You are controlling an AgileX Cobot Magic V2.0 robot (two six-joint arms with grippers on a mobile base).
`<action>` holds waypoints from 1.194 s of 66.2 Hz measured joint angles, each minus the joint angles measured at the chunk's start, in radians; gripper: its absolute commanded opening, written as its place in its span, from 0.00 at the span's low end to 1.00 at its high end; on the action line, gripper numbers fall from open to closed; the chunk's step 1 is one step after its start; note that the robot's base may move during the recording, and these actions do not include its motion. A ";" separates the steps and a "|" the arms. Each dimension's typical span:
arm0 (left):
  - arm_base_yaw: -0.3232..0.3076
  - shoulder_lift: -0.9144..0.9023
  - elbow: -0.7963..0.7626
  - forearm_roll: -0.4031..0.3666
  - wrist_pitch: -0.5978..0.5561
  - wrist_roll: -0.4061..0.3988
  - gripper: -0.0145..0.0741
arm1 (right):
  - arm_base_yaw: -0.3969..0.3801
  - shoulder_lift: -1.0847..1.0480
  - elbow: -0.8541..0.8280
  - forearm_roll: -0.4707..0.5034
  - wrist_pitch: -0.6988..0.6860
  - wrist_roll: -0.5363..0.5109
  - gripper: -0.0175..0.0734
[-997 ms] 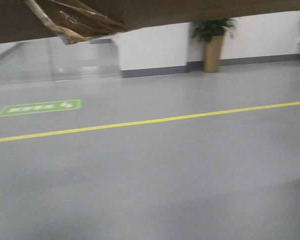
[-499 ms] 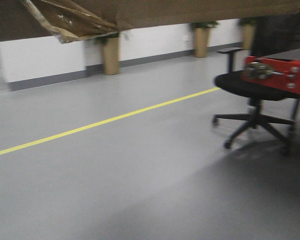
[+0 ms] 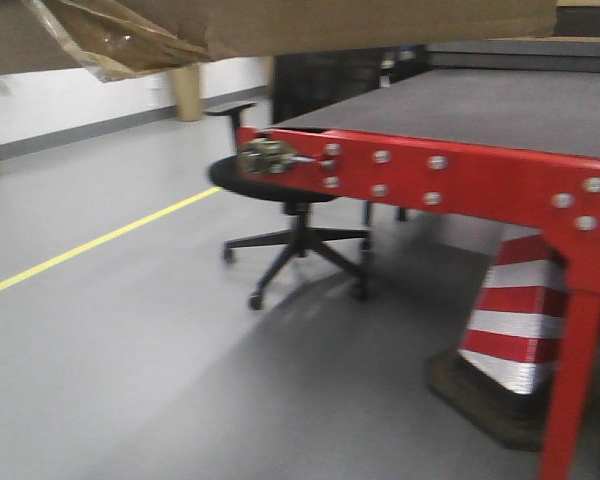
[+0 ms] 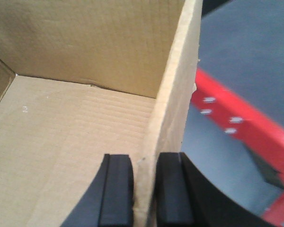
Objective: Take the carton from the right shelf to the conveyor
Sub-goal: 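Carry the carton with both grippers to the red-framed conveyor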
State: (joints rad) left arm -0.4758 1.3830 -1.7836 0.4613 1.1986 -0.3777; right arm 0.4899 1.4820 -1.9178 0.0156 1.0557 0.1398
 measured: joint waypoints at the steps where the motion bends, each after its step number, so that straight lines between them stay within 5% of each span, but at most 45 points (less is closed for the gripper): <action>1: 0.000 0.000 0.000 0.002 0.000 0.000 0.15 | 0.000 0.000 0.000 0.000 -0.002 0.000 0.12; 79: 0.000 0.004 0.000 0.036 -0.004 0.000 0.15 | 0.000 0.004 0.000 0.004 -0.006 0.000 0.12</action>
State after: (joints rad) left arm -0.4758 1.3872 -1.7836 0.4978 1.1945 -0.3777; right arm 0.4899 1.4862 -1.9178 0.0199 1.0494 0.1398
